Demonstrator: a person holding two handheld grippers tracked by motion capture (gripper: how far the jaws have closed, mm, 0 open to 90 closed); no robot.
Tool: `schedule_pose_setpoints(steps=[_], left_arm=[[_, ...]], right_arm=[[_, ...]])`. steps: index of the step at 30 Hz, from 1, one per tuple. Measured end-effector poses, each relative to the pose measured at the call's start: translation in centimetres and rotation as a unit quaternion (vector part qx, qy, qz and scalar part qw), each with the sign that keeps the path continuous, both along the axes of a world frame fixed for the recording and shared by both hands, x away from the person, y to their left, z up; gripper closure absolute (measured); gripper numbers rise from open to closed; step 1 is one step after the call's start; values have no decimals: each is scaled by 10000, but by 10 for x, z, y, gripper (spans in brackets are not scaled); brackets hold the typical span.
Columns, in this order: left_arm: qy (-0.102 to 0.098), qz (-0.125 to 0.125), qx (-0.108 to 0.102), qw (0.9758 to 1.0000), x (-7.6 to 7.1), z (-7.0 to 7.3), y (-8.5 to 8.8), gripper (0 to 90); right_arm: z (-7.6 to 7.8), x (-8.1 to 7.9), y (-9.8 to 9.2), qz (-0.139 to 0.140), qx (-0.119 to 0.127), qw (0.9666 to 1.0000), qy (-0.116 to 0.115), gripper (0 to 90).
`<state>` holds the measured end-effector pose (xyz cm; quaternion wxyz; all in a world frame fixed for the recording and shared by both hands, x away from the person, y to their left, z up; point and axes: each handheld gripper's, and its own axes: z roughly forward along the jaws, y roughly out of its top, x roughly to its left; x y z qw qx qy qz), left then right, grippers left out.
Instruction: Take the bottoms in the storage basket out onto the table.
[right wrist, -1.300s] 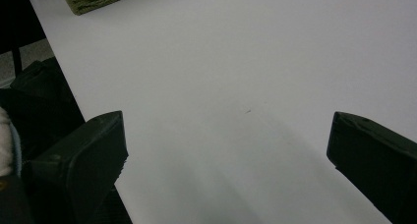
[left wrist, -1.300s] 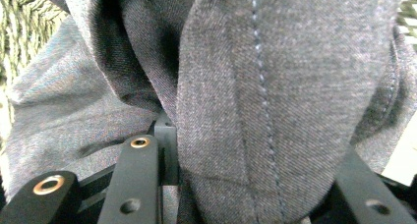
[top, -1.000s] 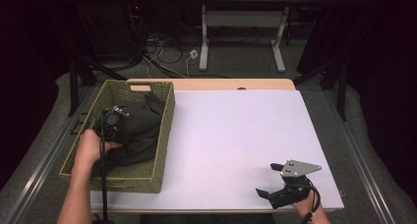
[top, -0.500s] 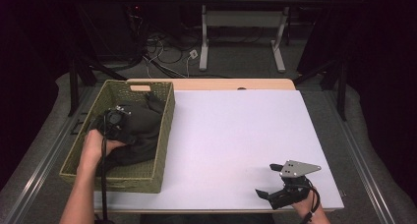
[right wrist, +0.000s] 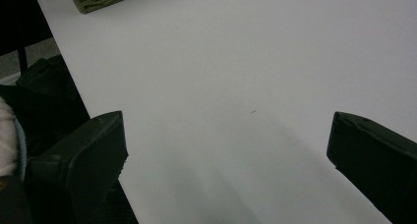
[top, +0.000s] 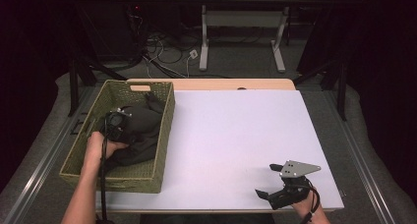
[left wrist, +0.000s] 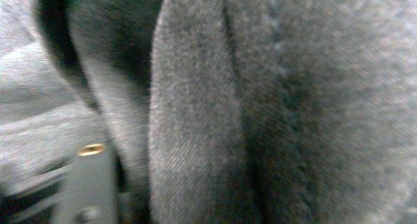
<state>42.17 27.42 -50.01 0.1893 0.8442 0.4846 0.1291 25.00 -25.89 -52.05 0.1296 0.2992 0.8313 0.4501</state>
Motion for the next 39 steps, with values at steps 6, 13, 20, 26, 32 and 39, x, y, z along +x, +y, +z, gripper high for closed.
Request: schedule_pose_setpoints(steps=[6,13,20,26,32,39], left_arm=[[-126,-84,-11,9999,-2,1,1,533],[-274,-114,-97,9995,-5,8,4,574],[-413,-87,-381,9984,-8,14,14,577],[-529,-137,-561,9969,-10,17,18,578],[-647,-158,-649,9957,-12,20,21,580],[-692,-179,-685,9951,-13,22,21,580]], right_arm=[[0,0,0,-3,6,10000,2,13],[1,1,-1,24,-11,10000,-15,14],[1,1,-1,21,-9,10000,-1,13],[1,0,-2,-10,8,10000,-16,13],[1,0,-1,-25,-9,10000,-17,14],[0,1,-1,-47,9,10000,-44,13]])
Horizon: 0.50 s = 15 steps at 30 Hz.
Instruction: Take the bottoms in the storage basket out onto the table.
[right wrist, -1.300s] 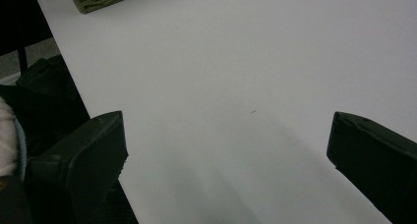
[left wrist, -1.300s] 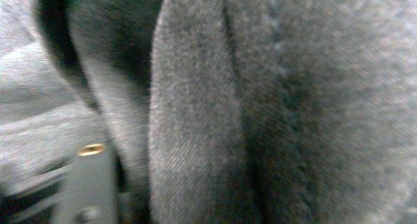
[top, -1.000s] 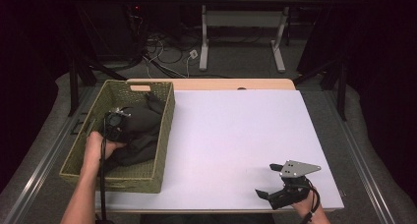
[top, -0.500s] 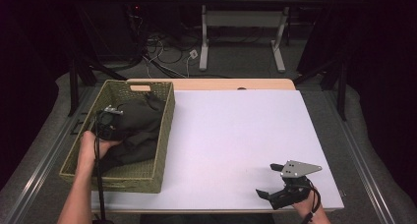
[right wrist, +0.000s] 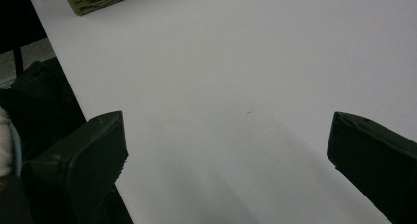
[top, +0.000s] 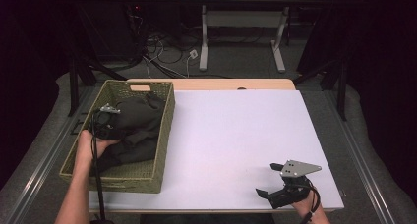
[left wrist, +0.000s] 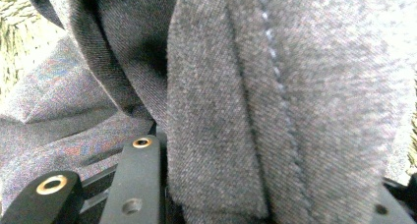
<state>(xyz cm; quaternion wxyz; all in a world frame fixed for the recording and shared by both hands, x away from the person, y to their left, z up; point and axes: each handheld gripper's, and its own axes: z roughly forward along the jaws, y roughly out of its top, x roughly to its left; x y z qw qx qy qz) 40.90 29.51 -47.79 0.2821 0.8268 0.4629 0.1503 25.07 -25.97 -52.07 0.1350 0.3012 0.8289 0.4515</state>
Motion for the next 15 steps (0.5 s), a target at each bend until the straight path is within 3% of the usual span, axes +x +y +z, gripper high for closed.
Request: schedule_pose_setpoints(steps=[7,15], left_arm=[[-97,-78,-116,9999,-2,-1,5,570],[-140,-371,17,9992,-3,6,9,576]], right_arm=[[0,0,0,31,17,10000,-15,12],[0,-1,0,49,6,10000,20,12]])
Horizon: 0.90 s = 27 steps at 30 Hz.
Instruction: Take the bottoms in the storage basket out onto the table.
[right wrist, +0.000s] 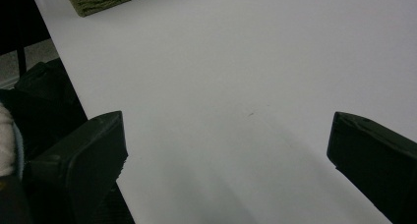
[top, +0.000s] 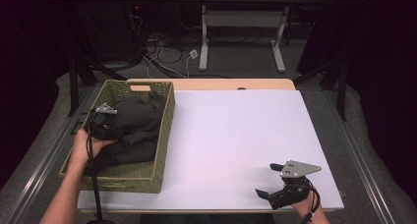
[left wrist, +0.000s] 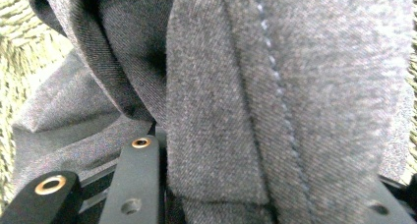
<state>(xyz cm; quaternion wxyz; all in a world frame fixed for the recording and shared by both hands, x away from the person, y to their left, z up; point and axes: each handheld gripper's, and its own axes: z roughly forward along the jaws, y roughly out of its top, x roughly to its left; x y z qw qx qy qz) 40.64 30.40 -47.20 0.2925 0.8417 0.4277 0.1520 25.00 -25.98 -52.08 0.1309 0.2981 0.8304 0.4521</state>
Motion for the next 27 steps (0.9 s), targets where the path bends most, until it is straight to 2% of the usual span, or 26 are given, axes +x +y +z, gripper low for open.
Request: schedule_pose_setpoints(steps=[5,11,20,23,24,25,27], left_arm=[[-140,-68,-25,9999,-1,2,2,577],[-72,-65,-125,9999,-1,6,4,577],[-168,-124,-127,9997,-1,14,4,579],[-155,-43,-256,9995,-3,18,5,579],[-213,-20,-313,9993,-2,18,6,578],[-281,-116,-276,9992,-1,19,7,578],[-299,-122,-271,9991,-1,21,7,579]], right_arm=[[-1,0,0,-17,5,10000,7,12],[0,0,0,-3,-12,10000,-8,12],[-1,0,2,16,-18,10000,-19,12],[-1,0,2,18,-12,10000,-12,12],[-1,0,2,16,-18,10000,-11,12],[-1,0,2,23,-23,10000,-3,12],[-1,0,2,26,-25,10000,-15,12]])
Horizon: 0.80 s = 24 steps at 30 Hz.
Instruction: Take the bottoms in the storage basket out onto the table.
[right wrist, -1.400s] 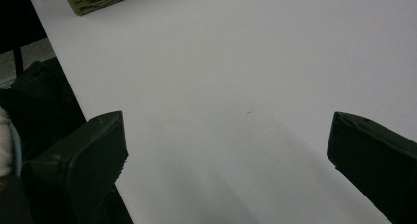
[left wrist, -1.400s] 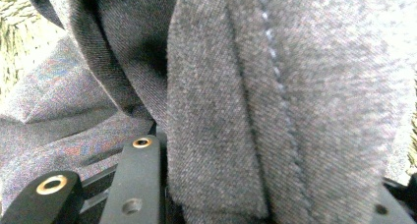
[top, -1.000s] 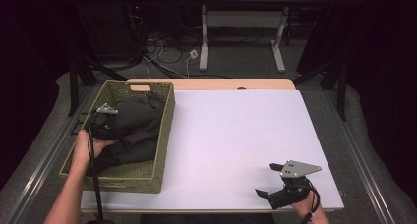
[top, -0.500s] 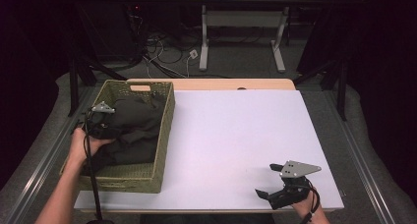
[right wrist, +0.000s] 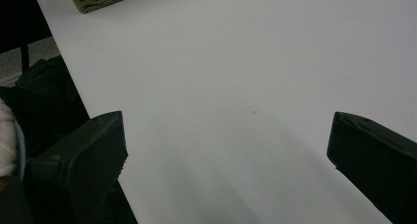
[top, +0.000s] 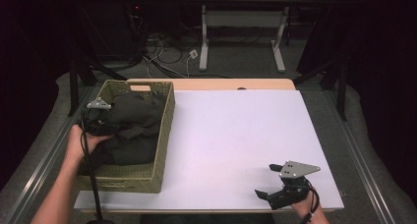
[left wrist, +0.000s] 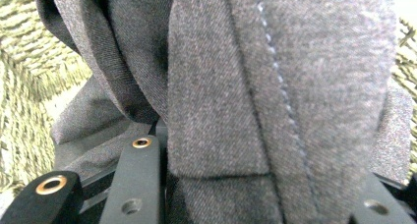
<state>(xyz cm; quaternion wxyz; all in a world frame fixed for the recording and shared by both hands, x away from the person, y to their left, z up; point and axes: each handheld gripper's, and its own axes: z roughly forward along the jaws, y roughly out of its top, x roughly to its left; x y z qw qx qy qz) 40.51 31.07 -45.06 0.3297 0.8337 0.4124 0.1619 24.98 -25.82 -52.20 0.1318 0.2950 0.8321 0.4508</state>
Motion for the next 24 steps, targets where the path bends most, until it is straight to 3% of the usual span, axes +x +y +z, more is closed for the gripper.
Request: schedule_pose_setpoints(steps=[7,10,14,15,24], left_arm=[[-113,27,-116,9999,-1,9,1,579],[-69,36,-147,9999,-1,15,2,579],[-228,88,-211,9995,-1,18,1,580],[-169,66,-186,9997,-1,20,1,580],[-334,146,-269,9990,0,28,0,583]], right_arm=[[0,0,0,-18,-2,10000,16,12],[0,0,0,8,-2,10000,22,12],[0,0,0,-5,12,10000,0,13],[0,0,0,-5,12,10000,0,13],[0,0,0,-21,-5,10000,4,12]])
